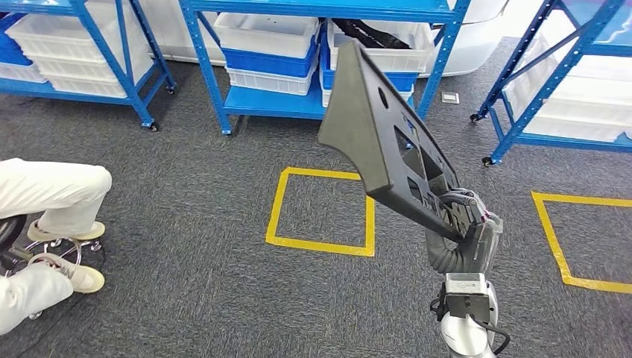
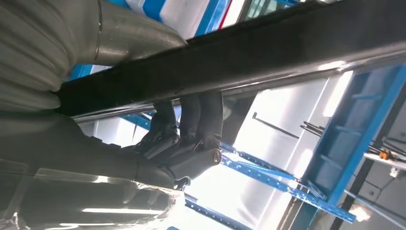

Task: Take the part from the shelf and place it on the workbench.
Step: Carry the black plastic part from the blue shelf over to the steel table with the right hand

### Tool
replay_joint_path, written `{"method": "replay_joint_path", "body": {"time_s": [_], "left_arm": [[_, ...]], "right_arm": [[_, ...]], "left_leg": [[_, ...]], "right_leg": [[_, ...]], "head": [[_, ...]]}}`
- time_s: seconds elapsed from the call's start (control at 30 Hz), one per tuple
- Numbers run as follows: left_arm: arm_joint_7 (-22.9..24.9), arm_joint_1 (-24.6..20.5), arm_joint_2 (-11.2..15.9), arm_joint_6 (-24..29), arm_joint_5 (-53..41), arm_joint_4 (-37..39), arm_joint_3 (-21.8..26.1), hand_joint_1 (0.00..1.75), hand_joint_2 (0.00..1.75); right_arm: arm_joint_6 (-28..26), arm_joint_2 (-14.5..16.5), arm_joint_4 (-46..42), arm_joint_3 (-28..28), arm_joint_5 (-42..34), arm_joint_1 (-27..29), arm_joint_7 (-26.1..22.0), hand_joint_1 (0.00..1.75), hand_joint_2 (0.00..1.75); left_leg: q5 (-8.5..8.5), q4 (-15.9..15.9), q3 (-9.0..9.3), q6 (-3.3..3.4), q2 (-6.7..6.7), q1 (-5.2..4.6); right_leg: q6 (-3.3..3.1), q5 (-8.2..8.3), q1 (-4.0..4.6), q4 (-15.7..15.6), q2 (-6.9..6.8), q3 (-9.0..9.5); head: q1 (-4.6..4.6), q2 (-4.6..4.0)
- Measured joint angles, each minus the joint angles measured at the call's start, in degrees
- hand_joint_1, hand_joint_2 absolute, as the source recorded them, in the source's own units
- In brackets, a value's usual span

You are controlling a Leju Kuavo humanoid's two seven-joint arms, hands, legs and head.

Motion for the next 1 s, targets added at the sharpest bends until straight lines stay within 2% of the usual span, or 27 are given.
{"method": "replay_joint_path", "body": {"time_s": [0.03, 0.07, 0.13, 0.2, 0.23, 0.27, 0.3, 0.33, 0.37, 0.4, 0.43, 0.47, 0.5, 0.53, 0.57, 0.6, 0.67, 0.7, 0.73, 0.77, 0.8, 0.83, 0.9, 0.93, 0.97, 1.0], "left_arm": [[0.0, -0.1, 0.0, 0.0, 0.0, 0.0, 0.0, 0.00, 1.75], [0.0, -0.2, 0.0, 0.1, 0.1, 0.0, 0.0, 0.00, 1.75], [-0.1, -0.2, 0.0, 0.4, 0.1, 0.0, 0.0, 0.00, 1.75], [-0.1, -0.1, 0.0, 0.9, 0.1, 0.0, 0.1, 0.00, 1.75], [-0.1, -0.1, 0.0, 1.1, 0.1, 0.0, 0.1, 0.00, 1.75], [-0.1, 0.0, 0.0, 1.2, 0.0, 0.0, 0.1, 0.00, 1.75], [-0.1, -0.1, 0.0, 1.3, 0.0, 0.0, 0.1, 0.00, 1.75], [-0.1, -0.1, 0.0, 1.3, 0.0, 0.0, 0.1, 0.00, 1.75], [-0.1, -0.1, 0.0, 1.3, 0.0, 0.0, 0.1, 0.00, 1.75], [-0.1, -0.1, 0.0, 1.3, 0.0, 0.0, 0.1, 0.00, 1.75], [-0.1, -0.1, 0.0, 1.3, 0.0, 0.0, 0.1, 0.00, 1.75], [-0.1, -0.1, 0.0, 1.3, 0.0, 0.0, 0.1, 0.00, 1.75], [-0.1, -0.1, 0.0, 1.3, 0.0, 0.0, 0.1, 0.00, 1.75], [-0.1, -0.1, 0.0, 1.4, 0.0, 0.0, 0.1, 0.00, 1.75], [-0.1, -0.2, 0.0, 1.4, 0.0, 0.0, 0.1, 0.00, 1.75], [-0.1, -0.2, 0.0, 1.5, 0.0, 0.0, 0.1, 0.00, 1.75], [-0.2, -0.1, 0.0, 1.5, 0.0, 0.0, 0.1, 0.00, 1.75], [-0.2, 0.0, 0.0, 1.6, 0.0, 0.0, 0.1, 0.00, 1.75], [-0.2, 0.1, 0.0, 1.6, 0.0, 0.0, 0.1, 0.00, 1.75], [-0.2, 0.2, 0.1, 1.7, 0.0, 0.0, 0.1, 0.00, 1.75], [-0.2, 0.2, 0.1, 1.7, 0.0, 0.0, 0.1, 0.00, 1.75], [-0.2, 0.2, 0.1, 1.8, 0.0, 0.0, 0.1, 0.00, 1.75], [-0.3, 0.2, 0.1, 1.9, -0.1, 0.0, 0.1, 0.00, 1.75], [-0.4, 0.2, 0.2, 1.9, -0.1, 0.0, 0.1, 0.00, 1.75], [-0.4, 0.2, 0.2, 2.0, -0.1, 0.0, 0.1, 0.00, 1.75], [-0.5, 0.1, 0.2, 2.1, -0.1, 0.0, 0.1, 0.00, 1.75]], "right_arm": [[0.0, 0.0, 0.0, 0.1, 0.0, -0.1, 0.0, 1.75, 1.75], [-0.1, 0.0, 0.1, 0.1, 0.0, -0.2, 0.0, 1.75, 1.75], [-0.1, -0.1, 0.3, 0.2, 0.0, -0.8, 0.0, 1.75, 1.75], [-0.1, -0.1, 0.6, 0.4, -0.2, -1.2, 0.0, 1.75, 1.75], [-0.1, -0.2, 0.8, 0.5, -0.2, -1.2, 0.0, 1.75, 1.75], [-0.1, -0.3, 1.0, 0.5, -0.3, -1.2, 0.0, 1.75, 1.75], [-0.1, -0.4, 1.2, 0.5, -0.4, -1.2, 0.0, 1.75, 1.75], [-0.1, -0.4, 1.3, 0.6, -0.4, -1.3, 0.0, 1.75, 1.75], [-0.1, -0.4, 1.3, 0.6, -0.4, -1.5, 0.0, 1.75, 1.75], [-0.1, -0.4, 1.3, 0.6, -0.4, -1.6, 0.0, 1.75, 1.75], [-0.1, -0.4, 1.4, 0.6, -0.4, -1.7, 0.0, 1.75, 1.75], [-0.1, -0.4, 1.4, 0.7, -0.4, -1.8, 0.0, 1.75, 1.75], [-0.1, -0.4, 1.4, 0.7, -0.4, -1.8, 0.0, 1.75, 1.75], [-0.1, -0.5, 1.4, 0.7, -0.4, -1.8, 0.0, 1.75, 1.75], [-0.1, -0.5, 1.5, 0.8, -0.4, -1.8, 0.0, 1.75, 1.75], [-0.1, -0.5, 1.5, 0.8, -0.4, -1.9, 0.0, 1.75, 1.75], [-0.1, -0.5, 1.6, 0.9, -0.5, -2.0, 0.0, 1.75, 1.75], [-0.1, -0.4, 1.6, 0.9, -0.5, -2.1, 0.0, 1.75, 1.75], [-0.1, -0.4, 1.7, 1.0, -0.5, -2.0, 0.0, 1.75, 1.75], [-0.1, -0.4, 1.8, 1.0, -0.5, -2.0, 0.0, 1.75, 1.75], [-0.1, -0.4, 1.9, 1.0, -0.5, -2.0, 0.0, 1.75, 1.75], [-0.1, -0.4, 1.9, 1.0, -0.5, -2.0, 0.1, 1.75, 1.75], [-0.1, -0.4, 2.0, 1.0, -0.5, -2.1, 0.0, 1.75, 1.75], [-0.1, -0.4, 2.0, 1.1, -0.5, -2.2, 0.0, 1.75, 1.75], [-0.1, -0.4, 2.0, 1.1, -0.4, -2.3, 0.0, 1.75, 1.75], [-0.1, -0.4, 2.0, 1.1, -0.4, -2.3, 0.0, 1.75, 1.75]], "left_leg": [[0.02, -0.6, 0.03, 0.45, 0.93, -0.08], [0.10, -1.2, 0.04, 0.94, 1.76, -0.08], [0.46, -1.9, -0.08, 1.75, 3.45, -0.14], [0.62, -1.9, -0.32, 2.07, 4.99, -0.40], [0.67, -1.9, -0.39, 2.14, 5.73, -0.50], [0.71, -1.9, -0.44, 2.18, 6.44, -0.56], [0.74, -1.8, -0.44, 2.19, 7.09, -0.59], [0.74, -1.7, -0.43, 2.14, 7.72, -0.60], [0.71, -1.6, -0.44, 2.02, 8.27, -0.71], [0.68, -1.4, -0.48, 1.81, 8.78, -0.87], [0.70, -1.3, -0.53, 1.55, 9.26, -1.03], [0.78, -1.2, -0.55, 1.24, 9.75, -1.14], [0.88, -1.2, -0.55, 0.93, 10.30, -1.13], [0.79, -1.1, -0.62, 0.55, 10.26, -0.95], [0.20, -0.5, -0.85, 0.16, 9.34, -0.76], [-1.16, 1.1, -1.52, -0.16, 7.79, -0.61], [-5.39, 7.7, -4.23, -0.53, 4.50, -0.44], [-7.27, 11.7, -5.84, -0.58, 3.84, -0.44], [-8.17, 14.4, -6.92, -0.58, 3.63, -0.44], [-7.88, 15.2, -7.04, -0.53, 3.55, -0.43], [-6.57, 13.7, -6.13, -0.42, 3.42, -0.41], [-4.59, 10.3, -4.31, -0.25, 2.93, -0.34], [-1.91, 3.0, -0.52, 0.09, 0.28, -0.09], [-1.45, 0.8, 0.48, 0.22, -0.77, -0.05], [-1.55, -0.1, 0.81, 0.34, -1.29, -0.13], [-1.48, -0.3, 0.78, 0.51, -0.77, -0.31]], "right_leg": [[0.37, 0.02, 0.00, 0.3, -0.07, -0.57], [0.58, -0.38, 0.10, 1.1, -0.82, -1.38], [0.47, -2.85, 0.15, 6.2, -3.46, -4.23], [0.33, -5.75, 0.12, 13.7, -4.88, -7.87], [0.54, -6.26, 0.07, 16.1, -5.09, -8.85], [0.95, -5.89, 0.02, 16.3, -5.27, -8.76], [1.47, -4.69, -0.03, 14.1, -5.62, -7.45], [1.97, -3.04, -0.07, 10.0, -6.55, -5.19], [2.19, -1.71, 0.00, 5.8, -7.91, -3.04], [2.05, -0.69, 0.18, 2.5, -8.89, -1.39], [1.70, -0.13, 0.35, 0.6, -9.51, -0.57], [1.20, 0.00, 0.56, 0.2, -9.37, -0.69], [0.72, 0.29, 0.66, 0.2, -8.62, -0.96], [0.30, 0.54, 0.38, 0.2, -8.02, -1.13], [-0.15, 0.81, 0.16, 0.1, -7.42, -1.24], [-0.64, 1.13, -0.11, 0.0, -6.87, -1.27], [-1.39, 1.64, -0.23, 0.0, -5.75, -1.59], [-1.58, 1.82, -0.15, 0.1, -5.10, -1.84], [-1.62, 1.93, -0.08, 0.2, -4.36, -2.03], [-1.60, 2.00, -0.04, 0.3, -3.57, -2.16], [-1.52, 2.05, -0.03, 0.4, -2.75, -2.23], [-1.45, 2.09, -0.04, 0.5, -1.96, -2.25], [-1.19, 2.18, 0.13, 0.9, -0.51, -2.52], [-0.86, 2.32, 0.15, 1.0, 0.16, -2.85], [-0.46, 2.52, 0.17, 1.1, 0.81, -3.29], [0.00, 2.75, 0.12, 1.0, 1.48, -3.71]], "head": [[-0.01, 0.00], [0.08, 0.00], [0.32, 0.00], [0.51, 0.01], [0.50, 0.01], [0.54, 0.02], [0.55, 0.01], [0.56, 0.01], [0.59, 0.01], [0.55, 0.00], [0.53, 0.00], [0.49, 0.00], [0.48, 0.00], [0.49, 0.01], [0.47, 0.01], [0.43, 0.01], [0.34, 0.01], [0.34, 0.01], [0.36, 0.01], [0.36, 0.01], [0.36, 0.01], [0.35, 0.01], [0.40, 0.00], [0.39, 0.00], [0.40, 0.00], [0.39, 0.00]]}}
